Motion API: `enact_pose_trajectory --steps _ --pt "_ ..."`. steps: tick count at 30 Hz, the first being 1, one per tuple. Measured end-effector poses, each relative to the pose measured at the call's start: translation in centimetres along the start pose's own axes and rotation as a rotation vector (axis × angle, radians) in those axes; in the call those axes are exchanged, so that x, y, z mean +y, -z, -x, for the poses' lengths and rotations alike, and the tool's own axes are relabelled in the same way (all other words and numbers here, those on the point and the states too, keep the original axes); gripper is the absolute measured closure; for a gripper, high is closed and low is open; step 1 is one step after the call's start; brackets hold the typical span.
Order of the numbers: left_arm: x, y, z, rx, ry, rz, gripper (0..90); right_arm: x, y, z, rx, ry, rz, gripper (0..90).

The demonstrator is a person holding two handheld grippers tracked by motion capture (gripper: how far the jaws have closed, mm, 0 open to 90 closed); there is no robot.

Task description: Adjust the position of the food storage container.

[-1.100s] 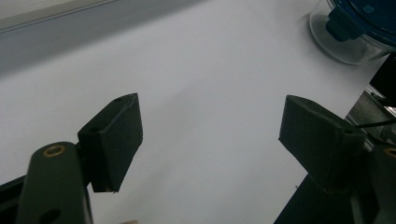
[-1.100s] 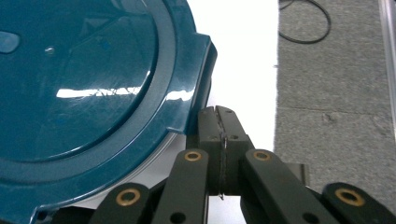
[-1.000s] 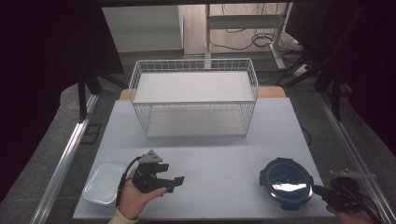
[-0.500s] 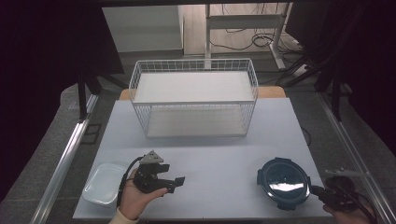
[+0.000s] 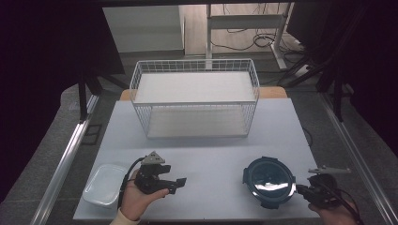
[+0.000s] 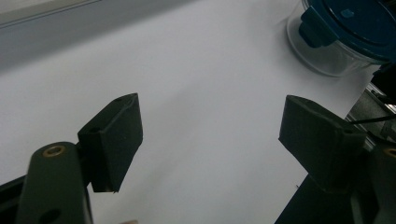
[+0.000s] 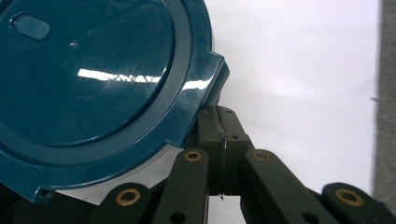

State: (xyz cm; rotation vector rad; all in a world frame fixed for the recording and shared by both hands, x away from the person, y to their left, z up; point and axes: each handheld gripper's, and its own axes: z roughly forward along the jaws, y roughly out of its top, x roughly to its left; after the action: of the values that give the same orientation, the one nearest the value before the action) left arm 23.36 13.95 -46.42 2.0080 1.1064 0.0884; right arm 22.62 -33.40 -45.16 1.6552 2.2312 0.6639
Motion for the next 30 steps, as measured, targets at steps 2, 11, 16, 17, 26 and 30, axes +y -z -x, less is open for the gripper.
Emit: enact_pose_trajectory --steps 2,11,16,17,26,30 --pt "0.0 -0.1 0.0 0.002 -0.001 -0.001 21.1 0.2 -0.2 -0.5 0.005 0.009 0.000 90.0" --pt "0.0 -0.2 -0.1 0.000 0.004 -0.006 21.1 1.3 -1.3 -2.9 0.055 0.052 0.000 90.0" --pt "-0.1 -0.2 -0.3 0.000 0.006 -0.007 21.2 1.9 -1.8 -3.8 0.068 0.073 -0.004 90.0" --pt "-0.1 -0.3 -0.3 0.001 0.007 -0.007 21.1 2.0 -1.9 -4.0 0.070 0.075 -0.005 90.0" --pt "-0.1 -0.4 -0.2 -0.001 0.005 -0.009 21.1 3.2 -2.9 -5.9 0.086 0.127 -0.004 90.0" --pt "-0.1 -0.5 -0.3 0.000 0.006 -0.013 21.2 3.8 -3.3 -6.5 0.090 0.139 -0.004 90.0"
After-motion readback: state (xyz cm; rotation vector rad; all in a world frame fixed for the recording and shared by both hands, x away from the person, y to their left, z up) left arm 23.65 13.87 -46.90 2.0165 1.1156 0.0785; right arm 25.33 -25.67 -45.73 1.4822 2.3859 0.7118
